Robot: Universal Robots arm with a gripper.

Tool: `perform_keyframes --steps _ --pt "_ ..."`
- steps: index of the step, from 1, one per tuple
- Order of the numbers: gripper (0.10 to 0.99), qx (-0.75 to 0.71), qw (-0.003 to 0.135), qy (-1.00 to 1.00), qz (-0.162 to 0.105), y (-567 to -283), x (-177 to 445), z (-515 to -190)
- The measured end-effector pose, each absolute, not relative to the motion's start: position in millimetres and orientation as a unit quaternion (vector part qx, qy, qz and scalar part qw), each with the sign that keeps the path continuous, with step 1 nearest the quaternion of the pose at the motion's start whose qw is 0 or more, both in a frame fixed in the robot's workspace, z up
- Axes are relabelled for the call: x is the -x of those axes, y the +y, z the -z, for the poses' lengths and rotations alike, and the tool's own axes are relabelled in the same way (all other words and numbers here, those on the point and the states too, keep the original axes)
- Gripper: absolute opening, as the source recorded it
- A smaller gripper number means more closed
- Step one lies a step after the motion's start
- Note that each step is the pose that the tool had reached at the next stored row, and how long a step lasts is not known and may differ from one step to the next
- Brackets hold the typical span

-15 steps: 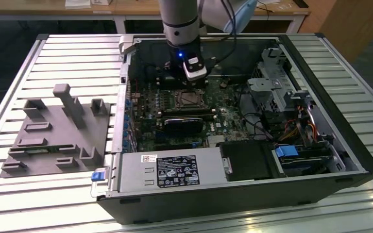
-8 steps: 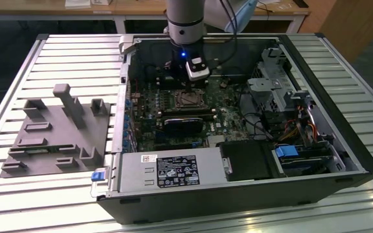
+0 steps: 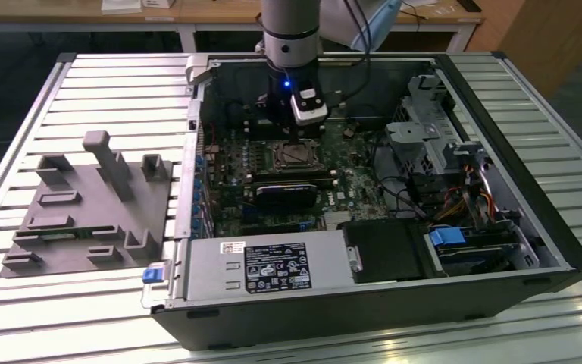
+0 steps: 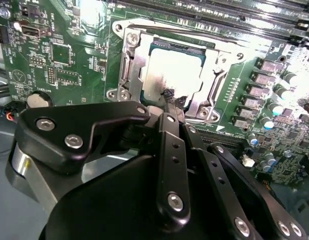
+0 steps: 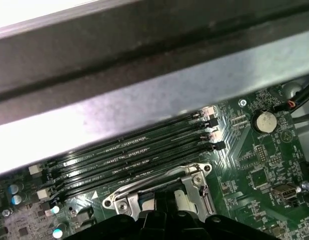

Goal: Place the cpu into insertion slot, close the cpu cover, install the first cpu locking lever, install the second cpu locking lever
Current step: 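Install the first cpu locking lever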

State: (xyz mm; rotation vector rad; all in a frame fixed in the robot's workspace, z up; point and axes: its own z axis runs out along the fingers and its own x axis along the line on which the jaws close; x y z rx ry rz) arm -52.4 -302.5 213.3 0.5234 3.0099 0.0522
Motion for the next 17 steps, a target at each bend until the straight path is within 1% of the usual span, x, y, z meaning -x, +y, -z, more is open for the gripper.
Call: perform_keyframes --steps 9,17 --pt "0.102 -0.171 0.043 0.984 -0.017 -302.5 52.2 -230.0" --pt "0.102 -0.171 0.042 0.984 -0.017 -302.5 52.0 -230.9"
